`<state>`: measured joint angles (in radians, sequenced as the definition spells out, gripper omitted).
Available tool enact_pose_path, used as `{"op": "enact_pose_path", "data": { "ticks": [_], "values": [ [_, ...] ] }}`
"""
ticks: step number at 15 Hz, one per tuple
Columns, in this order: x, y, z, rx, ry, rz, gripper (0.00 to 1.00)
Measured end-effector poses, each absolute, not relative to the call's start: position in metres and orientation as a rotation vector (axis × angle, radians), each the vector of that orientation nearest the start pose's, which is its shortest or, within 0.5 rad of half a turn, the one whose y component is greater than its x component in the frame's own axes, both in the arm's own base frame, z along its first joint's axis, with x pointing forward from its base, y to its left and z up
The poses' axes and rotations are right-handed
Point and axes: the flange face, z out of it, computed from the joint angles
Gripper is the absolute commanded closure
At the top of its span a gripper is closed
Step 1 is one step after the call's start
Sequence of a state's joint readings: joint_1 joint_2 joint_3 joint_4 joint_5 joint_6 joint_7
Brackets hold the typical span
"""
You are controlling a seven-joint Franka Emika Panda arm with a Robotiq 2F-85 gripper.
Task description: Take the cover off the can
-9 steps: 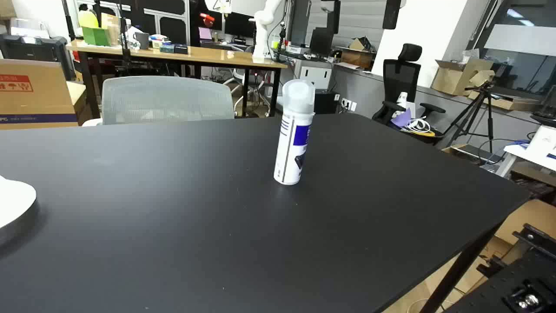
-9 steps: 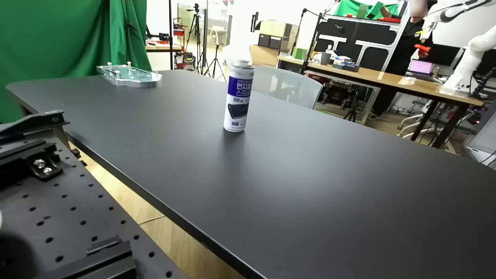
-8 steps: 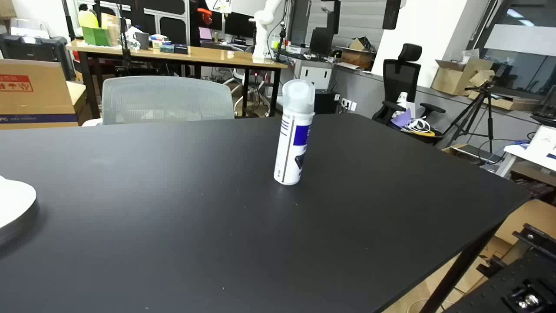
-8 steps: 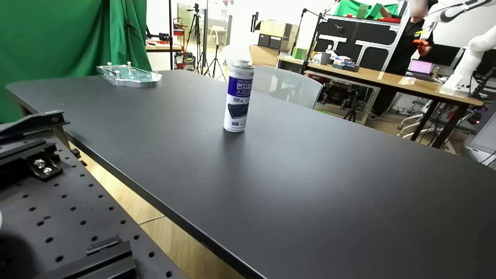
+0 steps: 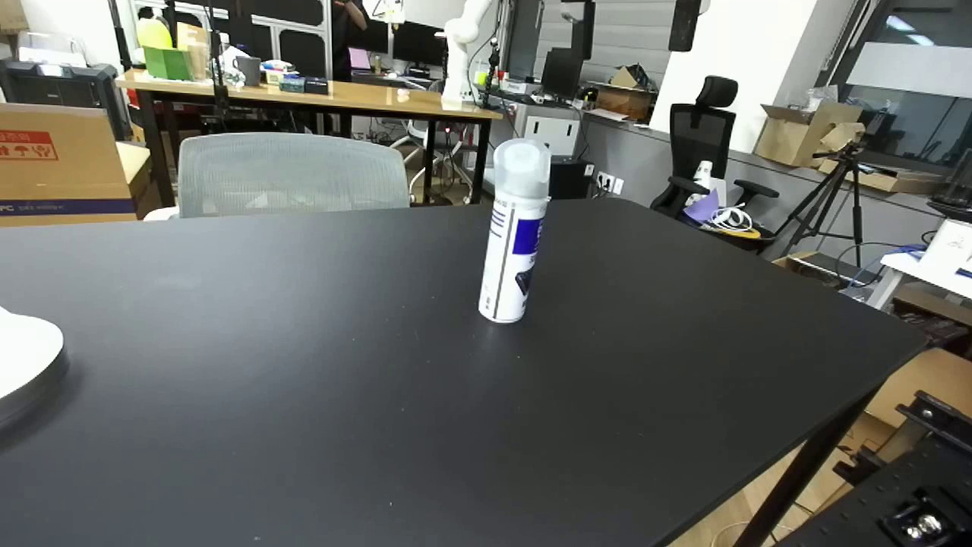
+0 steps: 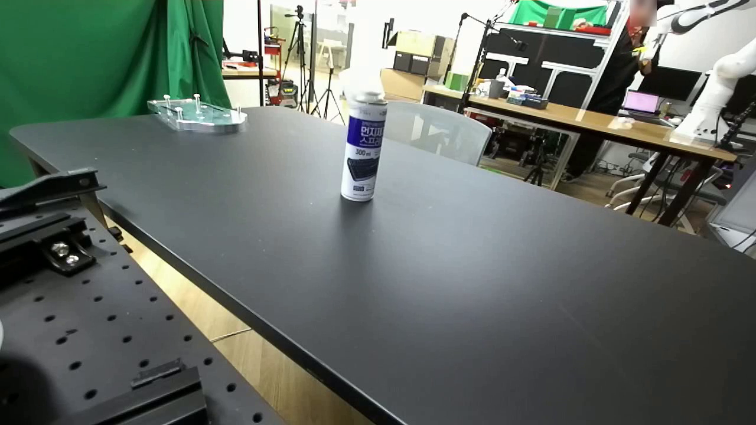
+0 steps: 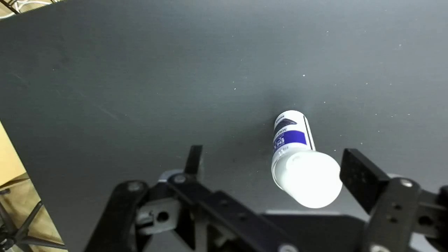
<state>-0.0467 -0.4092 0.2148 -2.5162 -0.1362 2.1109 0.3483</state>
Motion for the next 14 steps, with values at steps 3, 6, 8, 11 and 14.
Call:
{"op": "enact_pose_path", "data": {
  "ticks": [3, 6, 8, 11, 14],
  "values": [
    [0.4068, 0.0630, 0.4210, -3.331, 0.212, -0.071, 0.00],
    [0.4068, 0.0630, 0.4210, -3.331, 0.212, -0.071, 0.00],
    [0.4068, 0.0630, 0.4210, -3.331, 0.212, -0.071, 0.00],
    [0.4072, 0.0627, 0.4209, -3.337, 0.205, -0.076, 0.00],
    [0.4157, 0.0627, 0.4158, -3.383, 0.098, -0.141, 0.00]
  ]
}}
